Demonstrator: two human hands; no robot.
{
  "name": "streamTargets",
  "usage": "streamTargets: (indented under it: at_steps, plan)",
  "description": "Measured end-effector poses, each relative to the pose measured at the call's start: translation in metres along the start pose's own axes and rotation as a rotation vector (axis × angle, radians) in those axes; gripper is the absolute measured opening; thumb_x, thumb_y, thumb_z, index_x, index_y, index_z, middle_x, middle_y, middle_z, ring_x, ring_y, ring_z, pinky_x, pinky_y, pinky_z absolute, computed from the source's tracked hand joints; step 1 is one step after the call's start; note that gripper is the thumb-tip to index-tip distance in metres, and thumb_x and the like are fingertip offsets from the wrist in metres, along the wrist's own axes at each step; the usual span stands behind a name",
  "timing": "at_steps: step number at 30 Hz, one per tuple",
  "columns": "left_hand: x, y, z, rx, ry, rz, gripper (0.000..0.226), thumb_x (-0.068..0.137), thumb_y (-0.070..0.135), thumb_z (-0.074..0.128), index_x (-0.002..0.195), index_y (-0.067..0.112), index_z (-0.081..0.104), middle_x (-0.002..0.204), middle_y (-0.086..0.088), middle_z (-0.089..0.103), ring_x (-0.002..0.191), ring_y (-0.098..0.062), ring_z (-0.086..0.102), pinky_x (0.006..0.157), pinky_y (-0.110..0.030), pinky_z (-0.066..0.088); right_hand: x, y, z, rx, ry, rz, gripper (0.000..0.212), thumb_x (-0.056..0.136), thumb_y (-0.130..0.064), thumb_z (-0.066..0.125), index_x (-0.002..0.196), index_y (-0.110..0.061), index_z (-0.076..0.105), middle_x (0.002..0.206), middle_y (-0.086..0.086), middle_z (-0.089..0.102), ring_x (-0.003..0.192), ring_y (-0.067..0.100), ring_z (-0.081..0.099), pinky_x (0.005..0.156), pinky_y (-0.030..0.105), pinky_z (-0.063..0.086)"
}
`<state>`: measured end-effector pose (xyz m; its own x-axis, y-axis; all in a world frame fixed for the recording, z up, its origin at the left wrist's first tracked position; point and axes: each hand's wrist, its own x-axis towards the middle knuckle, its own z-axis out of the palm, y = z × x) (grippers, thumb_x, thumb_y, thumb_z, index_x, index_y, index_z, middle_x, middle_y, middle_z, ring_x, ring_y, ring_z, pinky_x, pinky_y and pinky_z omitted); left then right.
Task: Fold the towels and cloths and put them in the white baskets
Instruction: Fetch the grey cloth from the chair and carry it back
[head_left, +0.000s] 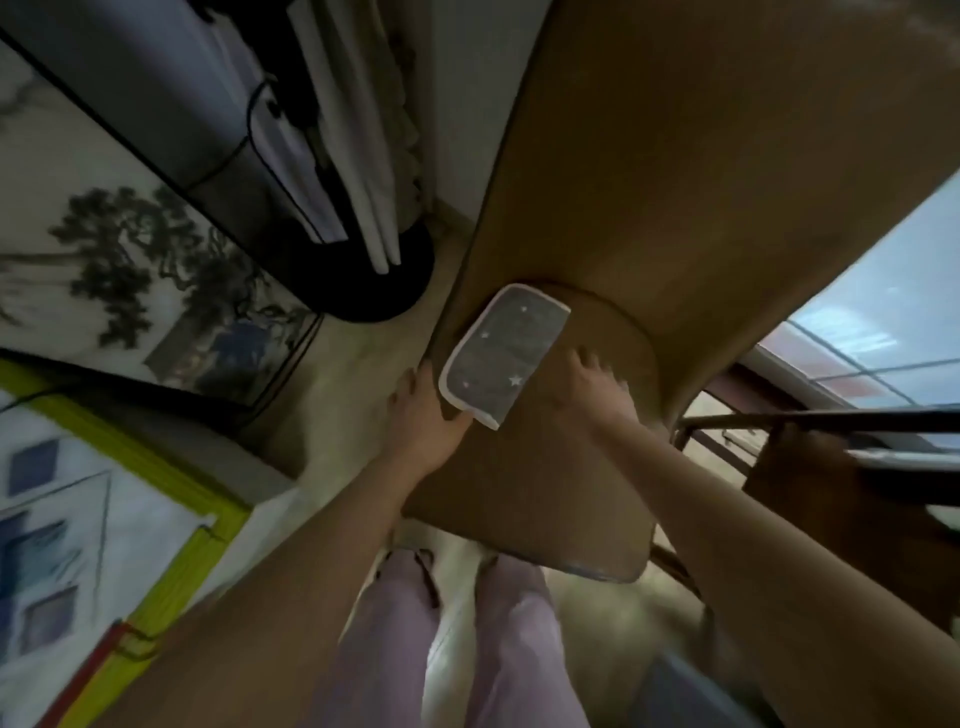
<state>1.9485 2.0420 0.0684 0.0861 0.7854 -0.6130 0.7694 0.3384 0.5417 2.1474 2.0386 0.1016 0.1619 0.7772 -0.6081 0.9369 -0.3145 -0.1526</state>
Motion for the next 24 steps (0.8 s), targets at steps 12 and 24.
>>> streamTargets:
  at_steps: [12, 24]
  plan:
    - [0.115, 0.005, 0.13, -0.955, 0.333, -0.82, 0.089, 0.08, 0.047, 0.072, 0.147, 0.008, 0.028, 0.146, -0.015, 0.039, 0.126, -0.034, 0.047, 0.101, -0.046, 0.046, 0.216, 0.039, 0.054, -0.023, 0.086, -0.103, 0.072, 0.095, -0.031, 0.055, 0.152, -0.015, 0.015, 0.153, 0.017, 0.023, 0.141, 0.037, 0.024, 0.112, 0.051, 0.026]
    - [0.101, 0.014, 0.126, -0.95, 0.531, -0.769, 0.046, 0.096, 0.037, 0.055, 0.128, 0.004, 0.054, 0.119, -0.016, 0.061, 0.107, -0.031, 0.06, 0.079, -0.035, 0.046, 0.205, 0.036, 0.052, 0.441, -0.176, -0.054, 0.045, 0.095, -0.017, 0.056, 0.139, -0.008, 0.047, 0.135, 0.008, 0.052, 0.117, 0.024, 0.054, 0.093, 0.03, 0.044]
